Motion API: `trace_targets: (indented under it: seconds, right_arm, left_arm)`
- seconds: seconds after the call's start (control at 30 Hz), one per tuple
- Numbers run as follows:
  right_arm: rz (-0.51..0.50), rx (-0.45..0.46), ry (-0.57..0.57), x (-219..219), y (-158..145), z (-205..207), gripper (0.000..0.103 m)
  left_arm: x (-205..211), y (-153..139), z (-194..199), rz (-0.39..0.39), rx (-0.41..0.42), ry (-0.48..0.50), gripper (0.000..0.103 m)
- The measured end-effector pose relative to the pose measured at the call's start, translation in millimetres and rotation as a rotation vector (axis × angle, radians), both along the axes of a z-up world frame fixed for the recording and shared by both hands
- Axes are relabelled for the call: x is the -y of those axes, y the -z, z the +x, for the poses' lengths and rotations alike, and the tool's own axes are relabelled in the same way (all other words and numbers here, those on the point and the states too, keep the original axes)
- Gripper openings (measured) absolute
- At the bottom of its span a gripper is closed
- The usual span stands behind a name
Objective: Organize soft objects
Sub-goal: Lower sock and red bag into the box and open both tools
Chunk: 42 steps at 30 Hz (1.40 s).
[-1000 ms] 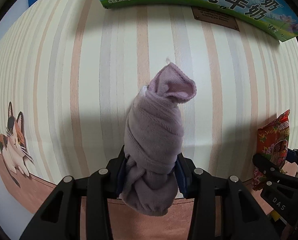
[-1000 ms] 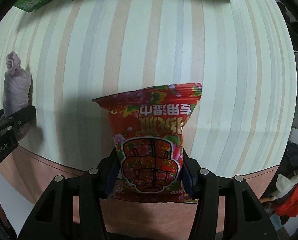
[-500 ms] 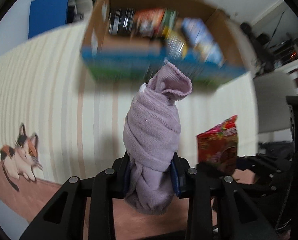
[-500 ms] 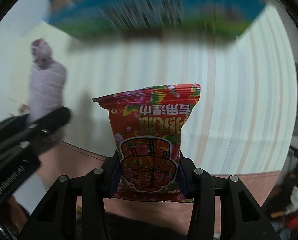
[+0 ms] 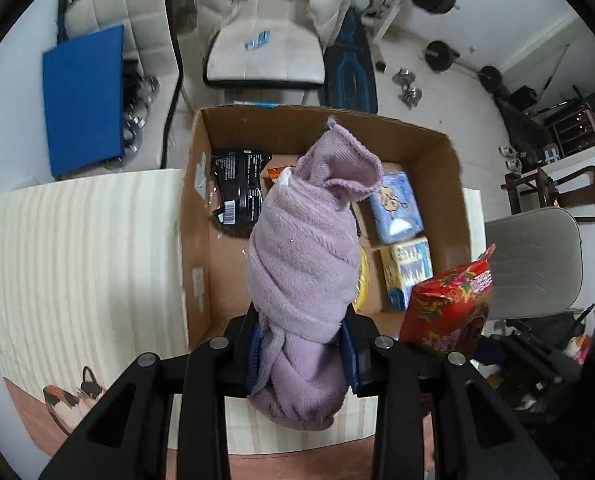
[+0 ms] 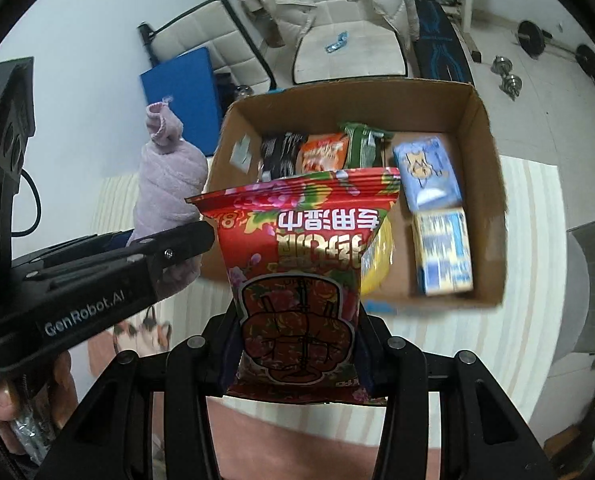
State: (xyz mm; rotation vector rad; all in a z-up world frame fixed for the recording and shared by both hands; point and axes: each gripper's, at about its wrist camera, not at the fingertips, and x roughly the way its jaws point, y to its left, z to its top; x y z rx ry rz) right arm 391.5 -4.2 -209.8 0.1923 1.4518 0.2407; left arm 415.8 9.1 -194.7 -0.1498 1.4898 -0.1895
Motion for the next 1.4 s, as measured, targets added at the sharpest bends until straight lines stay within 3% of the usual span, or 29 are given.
trace_targets:
  seconds: [0.17,0.33,0.53,0.57,0.6,0.67,1.13,1.2,1.27,1.4]
  right_arm:
    - [-0.005,-0.077,0.041,-0.2,51.5,38.6,0.048]
    - [0.004,-0.164,0.065,-6.7,105.8,48.8,0.048]
    - [-0.005,-0.221,0.069,-10.1,152.6,58.9,0.050]
    - [-0.004,-0.231,0.071,-9.7,158.6,60.4,0.050]
    - [-0.016,-0.231,0.074,-8.8,161.9,61.7,0.060]
    - [-0.021,-0.226,0.081,-6.5,163.9,62.7,0.078]
    - [-0.112,-0.188,0.047,2.2,129.3,51.9,0.078]
    - [-0.126,-0.182,0.045,5.3,124.2,48.5,0.078]
    - [-0.155,-0.172,0.040,14.1,115.2,39.3,0.079]
    - [-0.209,-0.158,0.045,27.8,103.6,24.9,0.087]
  left_arm:
    - [3.3,54.4,32.8,0.033,-0.157,0.018,0.030]
    - [1.8,106.3,46.7,0.034,-0.303,0.027,0.030]
    - [-2.2,145.3,49.1,0.084,-0.404,0.036,0.034]
    - [-3.1,149.7,48.4,0.092,-0.419,0.035,0.035]
    - [-3.8,152.0,47.6,0.091,-0.425,0.032,0.035]
    - [-5.3,152.3,46.1,0.086,-0.420,0.021,0.037]
    - [1.6,118.2,20.3,0.052,-0.348,0.019,0.038]
    - [3.7,111.7,12.6,0.047,-0.331,0.016,0.041]
    - [5.6,104.5,2.1,0.047,-0.302,0.014,0.051]
    - [2.6,92.0,-18.1,0.056,-0.232,0.008,0.053]
